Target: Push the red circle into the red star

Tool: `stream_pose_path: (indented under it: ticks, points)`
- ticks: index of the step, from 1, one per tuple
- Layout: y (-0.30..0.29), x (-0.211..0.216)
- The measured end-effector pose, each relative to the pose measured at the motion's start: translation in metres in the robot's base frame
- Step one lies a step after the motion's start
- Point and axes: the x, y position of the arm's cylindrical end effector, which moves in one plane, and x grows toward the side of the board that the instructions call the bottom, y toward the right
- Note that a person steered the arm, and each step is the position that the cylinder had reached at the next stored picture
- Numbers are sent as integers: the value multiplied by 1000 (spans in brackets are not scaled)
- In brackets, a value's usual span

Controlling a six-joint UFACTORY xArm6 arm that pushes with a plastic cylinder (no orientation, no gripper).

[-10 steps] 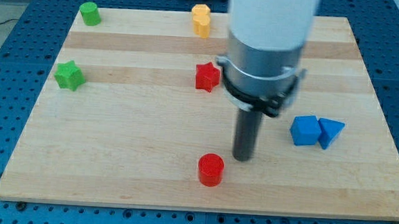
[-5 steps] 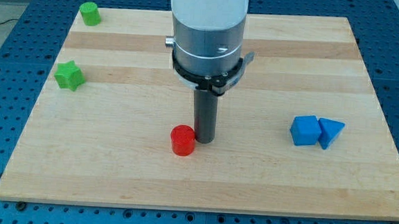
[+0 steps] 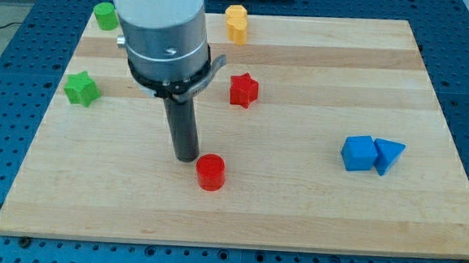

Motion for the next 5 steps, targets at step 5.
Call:
stream_pose_path:
  ticks: [5]
  points:
    - [26, 36]
